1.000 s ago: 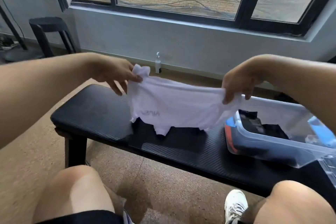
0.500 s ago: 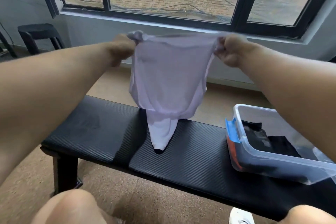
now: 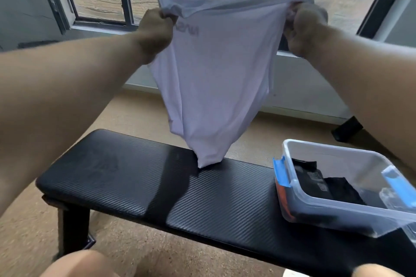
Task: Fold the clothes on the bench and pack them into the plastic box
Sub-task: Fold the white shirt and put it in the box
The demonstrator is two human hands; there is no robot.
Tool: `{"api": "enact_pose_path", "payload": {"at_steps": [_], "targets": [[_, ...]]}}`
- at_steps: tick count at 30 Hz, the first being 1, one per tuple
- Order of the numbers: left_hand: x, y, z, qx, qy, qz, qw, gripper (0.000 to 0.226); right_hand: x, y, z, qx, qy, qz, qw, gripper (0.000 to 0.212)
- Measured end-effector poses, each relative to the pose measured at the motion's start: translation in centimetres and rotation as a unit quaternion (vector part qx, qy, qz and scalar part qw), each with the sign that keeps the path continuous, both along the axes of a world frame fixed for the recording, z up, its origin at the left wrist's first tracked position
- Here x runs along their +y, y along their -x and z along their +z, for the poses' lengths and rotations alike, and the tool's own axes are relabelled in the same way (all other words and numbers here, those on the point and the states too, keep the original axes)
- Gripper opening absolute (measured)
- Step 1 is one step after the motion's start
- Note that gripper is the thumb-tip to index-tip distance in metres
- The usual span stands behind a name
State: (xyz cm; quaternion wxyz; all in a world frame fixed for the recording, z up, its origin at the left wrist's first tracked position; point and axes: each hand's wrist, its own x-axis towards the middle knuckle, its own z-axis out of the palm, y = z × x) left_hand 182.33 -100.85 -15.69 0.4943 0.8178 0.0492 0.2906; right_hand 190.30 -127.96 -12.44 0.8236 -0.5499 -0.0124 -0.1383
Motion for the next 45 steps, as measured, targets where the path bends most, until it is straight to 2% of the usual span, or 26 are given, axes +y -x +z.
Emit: {"api": "enact_pose_path", "payload": {"at_steps": [2,6,10,12,14,16,17,18,19,21,23,24,26,28,30,34,36,40,41,42,43,45], "targets": [[0.6,0.3,-1.2,0.014,-0.008,0.004,1.0,0.027,-0.5,0.1,-1.1,0.009,0.037,0.014,0.999,0.036],[1.4,1.5,-2.0,0.045,0.002,-0.007,0.999,0.031,-0.1,1.3,-0.8,-0.009,-0.013,0.021,1.0,0.038],[2.1,2.7,-1.7,0.079,-0.016,-0.015,0.997,0.034,0.8,2.3,0.7,-0.025,-0.005,0.026,0.999,0.034],[2.7,3.1,-1.7,0.094,-0.003,-0.027,0.995,0.029,1.3,2.5,0.8,-0.013,0.055,0.016,0.998,0.032],[3.0,3.9,-1.8,0.091,-0.007,-0.024,0.995,0.019,1.6,3.5,0.3,0.002,0.214,0.007,0.977,0.032],[3.5,4.8,-2.0,0.079,-0.029,0.016,0.996,0.016,1.1,4.4,-1.0,-0.007,0.433,-0.026,0.901,0.038],[3.9,5.6,-2.2,0.083,-0.024,0.022,0.996,0.015,0.8,4.9,-1.8,-0.023,0.498,-0.046,0.866,0.041],[4.1,6.3,-2.3,0.093,-0.012,0.01,0.996,0.014,0.6,5.4,-2.6,-0.035,0.521,-0.053,0.851,0.042],[4.1,7.3,-2.5,0.108,0.007,-0.022,0.994,0.014,0.5,6.3,-3.4,-0.047,0.512,-0.04,0.857,0.04],[3.3,9.4,-3.5,0.12,0.082,-0.095,0.985,0.016,0.7,8.8,-5.4,-0.054,0.45,0.031,0.891,0.032],[2.2,11.9,-5.7,0.146,0.181,-0.144,0.962,0.023,0.6,12.1,-8.5,-0.006,0.394,0.108,0.913,0.035],[1.8,13.0,-7.2,0.175,0.2,-0.161,0.95,0.026,0.3,14.2,-10.5,0.037,0.38,0.15,0.912,0.036],[1.4,15.0,-10.7,0.251,0.169,-0.202,0.931,0.025,-0.6,18.1,-14.2,0.14,0.389,0.214,0.885,0.035],[1.1,17.2,-13.5,0.319,0.15,-0.196,0.915,0.02,-1.6,21.5,-17.1,0.233,0.41,0.249,0.846,0.031],[0.6,19.2,-15.5,0.401,0.112,-0.216,0.883,0.026,-2.4,24.0,-19.5,0.293,0.419,0.276,0.814,0.028],[-0.5,22.5,-18.0,0.518,0.033,-0.288,0.805,0.032,-3.8,26.9,-22.7,0.34,0.421,0.337,0.77,0.027],[-1.2,23.6,-18.7,0.559,0.034,-0.296,0.774,0.031,-4.3,27.9,-23.4,0.344,0.456,0.368,0.733,0.026],[-1.1,24.4,-19.3,0.655,0.041,-0.332,0.678,0.035,-5.2,29.0,-23.5,0.345,0.502,0.449,0.653,0.025],[-0.8,24.3,-19.4,0.668,0.04,-0.342,0.66,0.034,-5.3,29.1,-23.3,0.336,0.505,0.466,0.644,0.022],[-0.7,24.2,-19.3,0.672,0.042,-0.343,0.655,0.033,-5.4,28.8,-23.4,0.321,0.506,0.467,0.65,0.021],[-0.5,23.9,-19.3,0.668,0.042,-0.333,0.664,0.032,-5.4,28.3,-23.6,0.294,0.505,0.45,0.675,0.021],[-0.3,22.9,-19.2,0.647,0.03,-0.299,0.701,0.03,-5.2,26.8,-24.4,0.235,0.484,0.371,0.757,0.022]]}}
